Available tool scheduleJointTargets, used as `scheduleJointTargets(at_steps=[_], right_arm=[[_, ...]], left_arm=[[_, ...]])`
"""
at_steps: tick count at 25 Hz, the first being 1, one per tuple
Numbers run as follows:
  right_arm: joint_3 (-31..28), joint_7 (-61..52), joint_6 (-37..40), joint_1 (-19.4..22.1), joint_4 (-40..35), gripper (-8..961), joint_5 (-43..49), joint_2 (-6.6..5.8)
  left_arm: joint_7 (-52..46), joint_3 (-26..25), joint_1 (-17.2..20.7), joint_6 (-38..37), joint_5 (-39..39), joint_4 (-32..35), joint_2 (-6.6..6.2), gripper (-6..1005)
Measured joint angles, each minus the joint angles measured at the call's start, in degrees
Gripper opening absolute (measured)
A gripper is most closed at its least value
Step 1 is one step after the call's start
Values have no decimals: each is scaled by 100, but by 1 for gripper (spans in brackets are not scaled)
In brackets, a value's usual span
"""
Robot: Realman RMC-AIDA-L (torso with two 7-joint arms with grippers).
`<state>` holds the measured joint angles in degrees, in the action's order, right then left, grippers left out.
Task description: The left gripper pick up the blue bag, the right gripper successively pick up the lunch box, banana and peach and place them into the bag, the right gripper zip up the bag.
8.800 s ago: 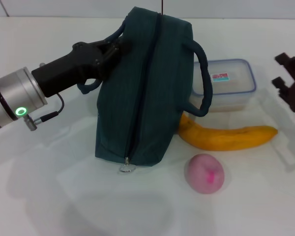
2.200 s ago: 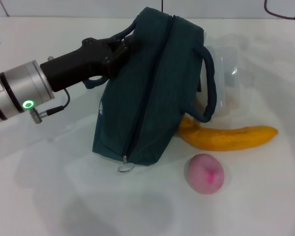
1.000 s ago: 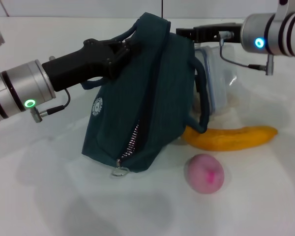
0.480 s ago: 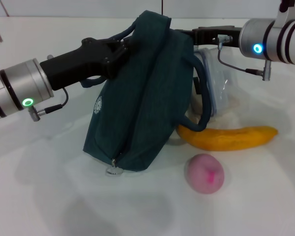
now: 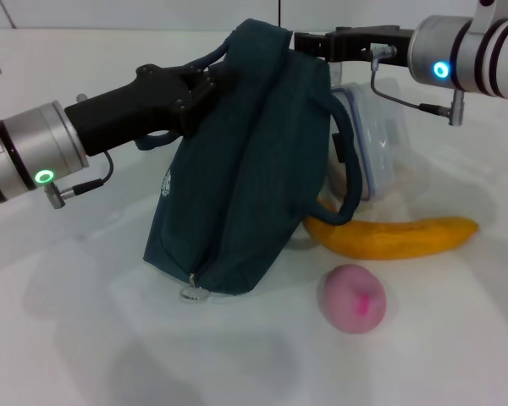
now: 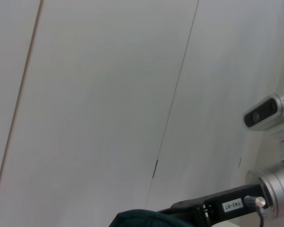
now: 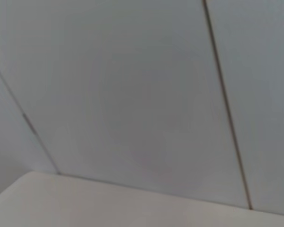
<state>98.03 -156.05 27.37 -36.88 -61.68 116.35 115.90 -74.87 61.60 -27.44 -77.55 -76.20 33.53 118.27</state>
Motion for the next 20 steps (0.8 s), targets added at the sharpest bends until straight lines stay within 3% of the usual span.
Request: scheduleJointTargets(at_steps=[10, 20], right_arm=[[-763, 153, 1408, -175, -369, 697, 208, -32], [-522, 154, 1097, 50, -260, 697, 248, 9]], left_arm=[[-88, 0, -17, 4, 0, -8, -6, 40], [-102, 1, -25, 4, 0, -22, 1, 40]])
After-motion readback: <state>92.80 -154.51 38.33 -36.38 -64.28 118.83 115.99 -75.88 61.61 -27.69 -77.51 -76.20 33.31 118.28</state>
